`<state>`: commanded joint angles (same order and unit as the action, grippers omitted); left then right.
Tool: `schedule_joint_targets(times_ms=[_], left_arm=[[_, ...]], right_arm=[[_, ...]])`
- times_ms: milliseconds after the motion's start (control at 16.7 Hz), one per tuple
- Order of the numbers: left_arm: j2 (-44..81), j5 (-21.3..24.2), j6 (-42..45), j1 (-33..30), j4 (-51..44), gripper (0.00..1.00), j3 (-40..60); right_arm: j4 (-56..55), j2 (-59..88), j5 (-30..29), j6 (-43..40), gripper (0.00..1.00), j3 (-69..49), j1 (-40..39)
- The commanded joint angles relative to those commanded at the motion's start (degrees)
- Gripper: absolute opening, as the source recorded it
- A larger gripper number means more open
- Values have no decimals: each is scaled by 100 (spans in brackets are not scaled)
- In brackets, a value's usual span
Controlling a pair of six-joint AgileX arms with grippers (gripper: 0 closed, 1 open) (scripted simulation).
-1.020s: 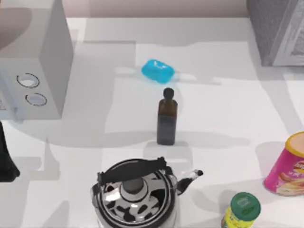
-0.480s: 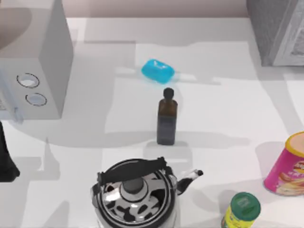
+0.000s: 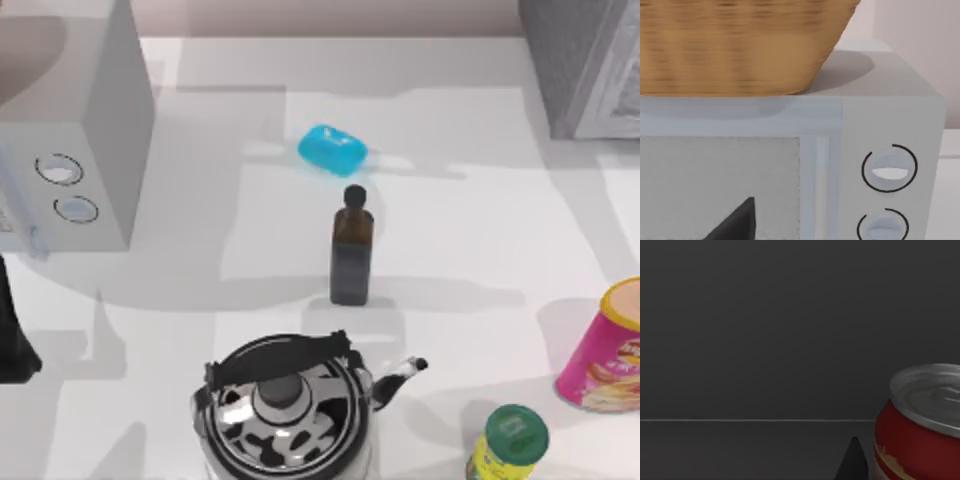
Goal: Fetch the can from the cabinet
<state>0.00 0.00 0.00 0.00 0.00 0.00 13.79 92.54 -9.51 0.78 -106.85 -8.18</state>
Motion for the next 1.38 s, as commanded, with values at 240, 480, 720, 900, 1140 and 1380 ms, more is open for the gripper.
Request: schedule_joint_targets(times_ms=[240,480,720,900,1140,1380], left_arm=[[0,0,0,0,0,100,0],[0,0,0,0,0,100,0],[0,0,0,0,0,100,0],[0,0,0,0,0,100,0],[0,0,0,0,0,100,0],[0,0,0,0,0,100,0]], right_arm=[[604,-601,-293,-7,0,49,-329],[1646,-1742,-616,-9,0,73,-649],[2297,-2404,-961,-15,0,113,-997],[2313,-2420,-977,-15,0,116,-1012],[2251,-2519,-938,-11,0,258,-948],[1918,-3171,-764,-25,0,1254,-743]])
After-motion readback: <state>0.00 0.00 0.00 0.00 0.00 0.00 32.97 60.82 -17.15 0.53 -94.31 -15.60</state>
